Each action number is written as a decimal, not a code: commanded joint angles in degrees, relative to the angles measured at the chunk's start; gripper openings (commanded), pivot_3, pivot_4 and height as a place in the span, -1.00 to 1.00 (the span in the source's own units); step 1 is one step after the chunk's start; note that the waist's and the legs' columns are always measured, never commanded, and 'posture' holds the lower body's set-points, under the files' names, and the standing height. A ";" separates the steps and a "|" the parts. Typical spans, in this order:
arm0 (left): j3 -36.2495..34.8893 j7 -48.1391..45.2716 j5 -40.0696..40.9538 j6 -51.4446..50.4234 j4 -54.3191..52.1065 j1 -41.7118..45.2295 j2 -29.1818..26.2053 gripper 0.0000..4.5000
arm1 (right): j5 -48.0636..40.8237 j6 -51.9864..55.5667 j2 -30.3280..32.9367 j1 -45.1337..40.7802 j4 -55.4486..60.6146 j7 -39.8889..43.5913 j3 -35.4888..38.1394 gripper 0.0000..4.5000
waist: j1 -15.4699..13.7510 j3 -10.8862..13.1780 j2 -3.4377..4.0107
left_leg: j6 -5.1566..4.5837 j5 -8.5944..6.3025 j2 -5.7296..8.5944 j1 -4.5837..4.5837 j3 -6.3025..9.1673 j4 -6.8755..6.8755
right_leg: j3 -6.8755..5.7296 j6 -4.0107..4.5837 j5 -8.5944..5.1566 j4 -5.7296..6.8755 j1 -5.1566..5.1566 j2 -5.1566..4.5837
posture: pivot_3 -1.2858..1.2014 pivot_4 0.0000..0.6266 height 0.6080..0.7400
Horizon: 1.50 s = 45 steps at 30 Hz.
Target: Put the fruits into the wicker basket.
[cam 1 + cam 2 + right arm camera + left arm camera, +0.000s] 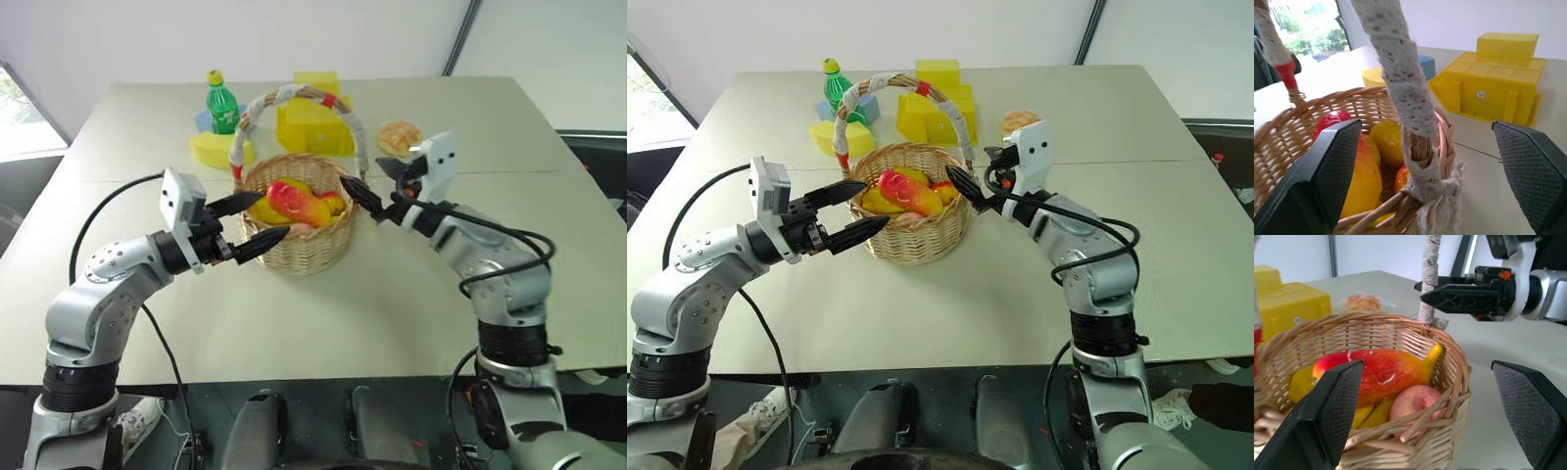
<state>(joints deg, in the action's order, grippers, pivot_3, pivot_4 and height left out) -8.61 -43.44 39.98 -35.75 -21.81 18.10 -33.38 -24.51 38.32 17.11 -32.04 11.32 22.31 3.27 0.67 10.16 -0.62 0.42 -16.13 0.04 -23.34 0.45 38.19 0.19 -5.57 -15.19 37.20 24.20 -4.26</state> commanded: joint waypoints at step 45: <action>-1.33 2.10 -9.32 12.09 10.15 -1.00 1.61 1.00 | 0.12 -13.91 20.87 26.98 6.56 5.02 25.14 0.61 | 0.45 -0.04 0.09 | -0.06 -0.02 0.05 0.13 -0.22 -0.01 | 0.20 -0.03 0.01 0.00 -0.08 0.01 | 0.03 -0.52 1.00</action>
<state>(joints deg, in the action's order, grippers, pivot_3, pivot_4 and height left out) -7.82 -41.52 31.33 -26.35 -11.27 17.65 -31.83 -23.10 25.09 36.56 -5.70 12.69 24.26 29.46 1.11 10.12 -0.53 0.36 -16.16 0.08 -23.17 0.20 38.19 0.42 -5.60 -15.18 37.20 24.12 -4.21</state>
